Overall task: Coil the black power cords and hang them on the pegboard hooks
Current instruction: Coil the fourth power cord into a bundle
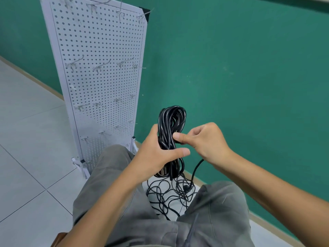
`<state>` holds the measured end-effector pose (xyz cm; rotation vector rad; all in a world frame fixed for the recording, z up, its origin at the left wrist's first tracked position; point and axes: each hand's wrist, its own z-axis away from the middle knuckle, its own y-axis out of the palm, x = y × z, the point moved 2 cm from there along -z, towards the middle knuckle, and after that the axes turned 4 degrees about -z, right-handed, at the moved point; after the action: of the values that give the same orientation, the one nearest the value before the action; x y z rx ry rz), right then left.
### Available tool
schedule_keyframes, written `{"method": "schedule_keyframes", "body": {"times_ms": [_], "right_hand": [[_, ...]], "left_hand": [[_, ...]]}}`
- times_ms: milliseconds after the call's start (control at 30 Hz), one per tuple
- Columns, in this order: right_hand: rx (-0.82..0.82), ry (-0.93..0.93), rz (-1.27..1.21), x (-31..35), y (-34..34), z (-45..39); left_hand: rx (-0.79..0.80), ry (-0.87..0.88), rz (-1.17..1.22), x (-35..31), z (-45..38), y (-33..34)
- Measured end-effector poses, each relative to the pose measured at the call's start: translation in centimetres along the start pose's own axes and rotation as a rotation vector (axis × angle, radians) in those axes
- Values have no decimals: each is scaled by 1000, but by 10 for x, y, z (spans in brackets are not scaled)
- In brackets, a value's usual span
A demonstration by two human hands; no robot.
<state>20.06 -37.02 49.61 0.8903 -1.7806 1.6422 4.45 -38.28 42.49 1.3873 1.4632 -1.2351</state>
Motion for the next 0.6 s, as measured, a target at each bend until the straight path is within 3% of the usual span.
{"method": "schedule_keyframes", "body": {"times_ms": [233, 433, 600], "right_hand": [[232, -116, 79, 10, -18, 8], [215, -214, 300, 18, -46, 22], [252, -367, 486, 44, -53, 27]], "left_hand": [[71, -139, 278, 13, -3, -12], [-121, -215, 99, 43, -9, -21], [-66, -189, -137, 54, -9, -13]]}}
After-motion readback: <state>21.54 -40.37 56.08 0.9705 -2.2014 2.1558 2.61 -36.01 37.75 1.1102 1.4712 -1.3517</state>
